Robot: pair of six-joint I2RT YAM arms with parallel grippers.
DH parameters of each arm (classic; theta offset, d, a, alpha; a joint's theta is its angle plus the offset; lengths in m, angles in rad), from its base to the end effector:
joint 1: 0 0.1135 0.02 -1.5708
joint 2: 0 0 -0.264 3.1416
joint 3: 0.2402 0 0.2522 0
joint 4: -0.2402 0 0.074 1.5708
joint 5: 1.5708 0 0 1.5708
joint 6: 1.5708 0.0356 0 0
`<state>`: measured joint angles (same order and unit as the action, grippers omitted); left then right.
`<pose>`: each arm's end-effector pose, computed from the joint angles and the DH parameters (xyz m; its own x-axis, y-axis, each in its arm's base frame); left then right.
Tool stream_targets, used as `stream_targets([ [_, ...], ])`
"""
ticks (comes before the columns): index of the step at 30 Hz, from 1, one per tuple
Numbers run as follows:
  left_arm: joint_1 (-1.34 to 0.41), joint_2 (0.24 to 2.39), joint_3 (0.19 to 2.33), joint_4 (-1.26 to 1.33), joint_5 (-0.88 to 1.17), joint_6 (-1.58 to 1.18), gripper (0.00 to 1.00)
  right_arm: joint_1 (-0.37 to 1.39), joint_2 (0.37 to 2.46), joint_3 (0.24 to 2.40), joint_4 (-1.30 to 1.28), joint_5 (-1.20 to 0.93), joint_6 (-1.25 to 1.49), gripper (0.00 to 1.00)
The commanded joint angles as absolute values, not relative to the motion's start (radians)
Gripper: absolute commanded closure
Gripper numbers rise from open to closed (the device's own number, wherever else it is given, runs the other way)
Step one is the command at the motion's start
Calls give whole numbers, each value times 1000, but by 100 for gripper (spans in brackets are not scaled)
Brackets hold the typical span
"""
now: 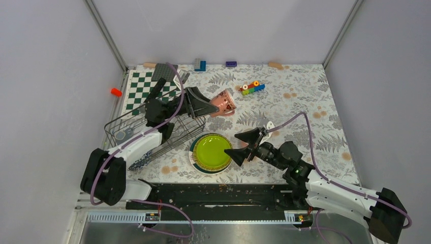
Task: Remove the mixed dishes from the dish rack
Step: Pick up the cup from the dish rack.
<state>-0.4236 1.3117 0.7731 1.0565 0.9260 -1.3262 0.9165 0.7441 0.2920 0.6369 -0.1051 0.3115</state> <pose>0.2402 -0.1395 0.3418 -0.7446 -0.3039 -0.5943 0.6510 -0.1339 -0.7472 0.1065 0.1450 0.2594 -0.1546 0.2992 -0.9416 -0.8451 0.4535 0.2829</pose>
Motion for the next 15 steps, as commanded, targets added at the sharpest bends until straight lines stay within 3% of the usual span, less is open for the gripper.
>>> stream_targets([
  [1, -433, 1360, 832, 1419, 1044, -1488, 100, 903, 772, 382, 717, -224, 341, 0],
  [15, -457, 1373, 805, 1425, 1081, -1485, 100, 679, 896, 459, 944, -520, 503, 6],
])
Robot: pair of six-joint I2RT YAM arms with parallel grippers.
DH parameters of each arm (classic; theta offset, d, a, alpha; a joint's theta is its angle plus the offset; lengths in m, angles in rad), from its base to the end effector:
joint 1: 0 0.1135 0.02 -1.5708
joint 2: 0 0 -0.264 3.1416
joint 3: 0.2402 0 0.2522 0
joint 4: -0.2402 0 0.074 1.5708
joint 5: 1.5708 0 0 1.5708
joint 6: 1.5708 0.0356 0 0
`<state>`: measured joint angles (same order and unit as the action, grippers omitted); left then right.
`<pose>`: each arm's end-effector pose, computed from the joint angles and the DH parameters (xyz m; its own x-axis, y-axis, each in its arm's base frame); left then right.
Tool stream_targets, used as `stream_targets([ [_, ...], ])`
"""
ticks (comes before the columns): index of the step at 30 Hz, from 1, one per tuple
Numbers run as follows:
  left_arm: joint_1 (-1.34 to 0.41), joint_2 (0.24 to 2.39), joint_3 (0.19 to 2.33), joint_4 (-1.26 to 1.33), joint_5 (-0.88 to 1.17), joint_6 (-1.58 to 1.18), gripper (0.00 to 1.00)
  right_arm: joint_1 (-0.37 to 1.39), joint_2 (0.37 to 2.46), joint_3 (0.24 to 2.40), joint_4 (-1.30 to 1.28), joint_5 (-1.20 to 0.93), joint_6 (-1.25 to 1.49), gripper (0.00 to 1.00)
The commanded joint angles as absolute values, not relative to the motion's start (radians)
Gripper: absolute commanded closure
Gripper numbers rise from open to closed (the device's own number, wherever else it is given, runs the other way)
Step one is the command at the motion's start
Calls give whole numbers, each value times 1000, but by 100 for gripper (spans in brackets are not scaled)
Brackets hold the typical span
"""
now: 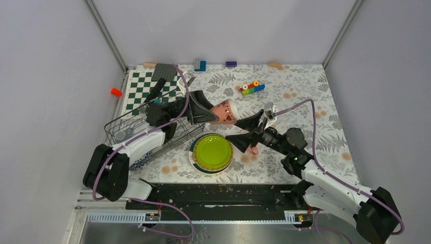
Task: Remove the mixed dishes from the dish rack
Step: Pick up the cup from the dish rack.
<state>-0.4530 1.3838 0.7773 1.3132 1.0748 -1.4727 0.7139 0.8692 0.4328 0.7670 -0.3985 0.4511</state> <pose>0.2341 -0.1488 0.3416 -0.7486 -0.1623 -0.6428 0.6603 -0.2696 -0.7009 0.1406 0.1401 0.3007 -0.1632 0.3902 -0.9061 -0.8997 0.3180 0.2990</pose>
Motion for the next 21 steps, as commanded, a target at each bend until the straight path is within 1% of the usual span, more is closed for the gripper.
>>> stream_targets([
  [1, -458, 1375, 803, 1425, 1080, -1486, 100, 671, 904, 458, 972, -527, 510, 6],
  [4, -463, 1380, 802, 1425, 1083, -1486, 100, 654, 930, 489, 982, -543, 526, 9],
  [6, -465, 1383, 802, 1425, 1084, -1486, 100, 647, 956, 511, 999, -573, 543, 13],
  [12, -469, 1396, 805, 1425, 1083, -1489, 100, 643, 1011, 515, 1155, -608, 613, 27],
  [15, -471, 1400, 805, 1426, 1085, -1492, 100, 641, 1032, 533, 1168, -611, 632, 33],
  [19, -472, 1402, 801, 1426, 1085, -1493, 100, 639, 1050, 550, 1183, -617, 652, 48],
  [20, -472, 1403, 799, 1426, 1085, -1491, 100, 638, 1054, 554, 1184, -620, 655, 53],
  [21, -472, 1405, 799, 1427, 1085, -1491, 100, 637, 1055, 555, 1185, -623, 659, 55],
])
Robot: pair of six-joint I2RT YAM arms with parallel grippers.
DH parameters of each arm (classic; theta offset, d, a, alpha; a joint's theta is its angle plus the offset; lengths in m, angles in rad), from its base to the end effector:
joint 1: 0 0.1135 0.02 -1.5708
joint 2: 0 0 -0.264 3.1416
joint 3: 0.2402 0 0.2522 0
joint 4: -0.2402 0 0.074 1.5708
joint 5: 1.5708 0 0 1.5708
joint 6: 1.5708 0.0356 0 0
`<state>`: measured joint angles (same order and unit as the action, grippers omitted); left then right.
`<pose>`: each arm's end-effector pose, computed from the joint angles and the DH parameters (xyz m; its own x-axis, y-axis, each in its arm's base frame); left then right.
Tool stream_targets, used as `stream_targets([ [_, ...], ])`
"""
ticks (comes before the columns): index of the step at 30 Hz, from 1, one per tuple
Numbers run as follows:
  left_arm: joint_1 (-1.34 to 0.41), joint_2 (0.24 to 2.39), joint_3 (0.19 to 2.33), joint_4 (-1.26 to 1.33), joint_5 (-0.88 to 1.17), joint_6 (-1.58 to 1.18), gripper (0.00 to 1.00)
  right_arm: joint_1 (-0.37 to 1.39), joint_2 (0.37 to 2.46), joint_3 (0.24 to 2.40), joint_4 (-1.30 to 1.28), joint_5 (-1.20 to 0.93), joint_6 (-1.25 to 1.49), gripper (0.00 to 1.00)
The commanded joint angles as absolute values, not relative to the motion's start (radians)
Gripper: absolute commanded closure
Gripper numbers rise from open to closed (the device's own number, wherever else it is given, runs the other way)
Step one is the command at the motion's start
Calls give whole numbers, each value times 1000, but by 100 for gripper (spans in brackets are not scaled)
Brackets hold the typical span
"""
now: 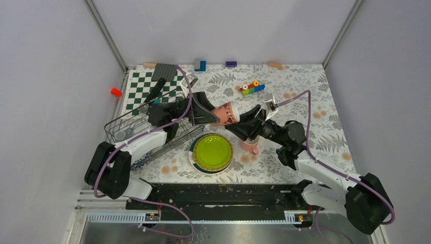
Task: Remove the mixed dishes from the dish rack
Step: Pick up the cup from the dish rack.
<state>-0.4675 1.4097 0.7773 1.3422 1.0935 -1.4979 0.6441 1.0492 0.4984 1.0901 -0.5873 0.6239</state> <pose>0.2350 -0.1541 0.3366 -0.7639 -0.1276 -0.6326 0.6391 -0.2852 -0.7143 0.1621 0.1464 0.3185 -0.1809 0.4724 -0.8626 -0.9542 0.1284 0.2703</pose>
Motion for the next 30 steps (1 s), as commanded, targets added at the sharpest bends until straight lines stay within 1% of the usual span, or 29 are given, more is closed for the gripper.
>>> stream_targets([
  [1, -472, 1408, 801, 1426, 1087, -1492, 100, 638, 1055, 556, 1186, -627, 662, 58],
  [2, -472, 1411, 802, 1426, 1086, -1494, 100, 636, 1055, 559, 1185, -633, 665, 64],
  [4, -472, 1422, 807, 1426, 1087, -1497, 100, 637, 1054, 563, 1181, -651, 673, 71],
  [6, -472, 1433, 813, 1425, 1090, -1501, 100, 635, 1052, 566, 1170, -664, 678, 81],
  [7, -472, 1438, 817, 1426, 1093, -1501, 94, 636, 1049, 566, 1161, -666, 679, 88],
  [9, -472, 1447, 819, 1427, 1097, -1497, 61, 637, 1041, 566, 1134, -659, 673, 100],
  [10, -472, 1448, 818, 1427, 1095, -1492, 54, 636, 1032, 564, 1118, -654, 666, 100],
  [13, -472, 1453, 818, 1421, 1099, -1477, 36, 636, 1005, 555, 1069, -627, 637, 100],
  [15, -472, 1461, 822, 1418, 1102, -1473, 32, 636, 983, 545, 1048, -612, 620, 100],
  [16, -472, 1464, 825, 1415, 1104, -1470, 25, 636, 974, 541, 1043, -608, 615, 100],
  [17, -472, 1469, 827, 1414, 1105, -1470, 7, 637, 965, 539, 1034, -605, 610, 100],
  [18, -472, 1474, 830, 1412, 1107, -1469, 2, 637, 954, 535, 1024, -602, 605, 100],
  [23, -471, 1501, 856, 1381, 1114, -1456, 1, 637, 898, 514, 975, -577, 582, 100],
  [26, -469, 1510, 882, 1290, 1108, -1411, 1, 637, 842, 498, 901, -512, 554, 100],
  [28, -465, 1501, 902, 1154, 1090, -1329, 1, 636, 786, 488, 813, -430, 538, 100],
  [30, -460, 1467, 929, 900, 1039, -1178, 1, 636, 720, 479, 701, -311, 525, 100],
])
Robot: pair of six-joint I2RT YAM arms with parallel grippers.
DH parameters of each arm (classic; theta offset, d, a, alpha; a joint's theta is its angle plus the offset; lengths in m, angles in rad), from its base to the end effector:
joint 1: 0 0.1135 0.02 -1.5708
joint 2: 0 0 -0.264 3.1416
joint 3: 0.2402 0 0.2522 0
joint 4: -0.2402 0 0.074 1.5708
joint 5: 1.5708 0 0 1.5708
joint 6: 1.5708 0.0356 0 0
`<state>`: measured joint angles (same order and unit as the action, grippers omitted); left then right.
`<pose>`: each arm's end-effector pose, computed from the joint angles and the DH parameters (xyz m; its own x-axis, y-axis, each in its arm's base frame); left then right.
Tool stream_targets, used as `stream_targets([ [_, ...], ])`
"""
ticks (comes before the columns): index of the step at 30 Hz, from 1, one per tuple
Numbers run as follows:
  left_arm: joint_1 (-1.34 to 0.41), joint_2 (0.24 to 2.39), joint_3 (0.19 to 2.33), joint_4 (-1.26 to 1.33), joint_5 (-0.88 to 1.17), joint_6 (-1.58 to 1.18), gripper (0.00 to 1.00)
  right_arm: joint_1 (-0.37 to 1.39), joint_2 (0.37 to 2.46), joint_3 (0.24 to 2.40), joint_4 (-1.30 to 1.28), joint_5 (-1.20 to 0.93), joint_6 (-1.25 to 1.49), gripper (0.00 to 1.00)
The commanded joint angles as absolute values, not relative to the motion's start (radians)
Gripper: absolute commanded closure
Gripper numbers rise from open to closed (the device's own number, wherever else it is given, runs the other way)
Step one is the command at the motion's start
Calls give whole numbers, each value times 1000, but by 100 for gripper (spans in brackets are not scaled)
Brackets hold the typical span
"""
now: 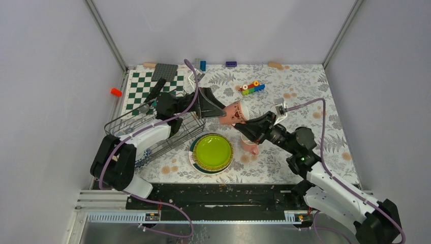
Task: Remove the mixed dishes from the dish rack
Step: Pick up the cup from the dish rack, then place the cup at the center of the board.
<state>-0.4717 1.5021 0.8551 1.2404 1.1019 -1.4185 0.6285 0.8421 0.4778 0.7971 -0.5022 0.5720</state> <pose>0.2601 -0.1683 0.3275 -0.7786 -0.1043 -0.6188 0.6235 -0.2411 -0.7438 0.1436 0.1255 0.3234 -0.1850 0.4521 -0.8726 -0.9142 0.2467 0.3217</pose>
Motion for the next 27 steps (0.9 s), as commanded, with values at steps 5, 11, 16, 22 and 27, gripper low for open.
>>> stream_targets([
  [5, -462, 1293, 1002, 222, 681, -729, 1, 636, 555, 452, 445, -11, 503, 100],
  [11, -462, 1135, 912, 124, 298, -646, 1, 637, 437, 463, 120, 306, 491, 100],
  [16, -462, 1058, 837, 53, 41, -618, 1, 635, 418, 485, -152, 465, 551, 100],
  [22, -461, 1004, 785, 28, -108, -603, 1, 636, 488, 503, -348, 509, 600, 100],
  [27, -461, 1007, 781, 4, -141, -594, 1, 638, 547, 470, -353, 487, 585, 100],
])
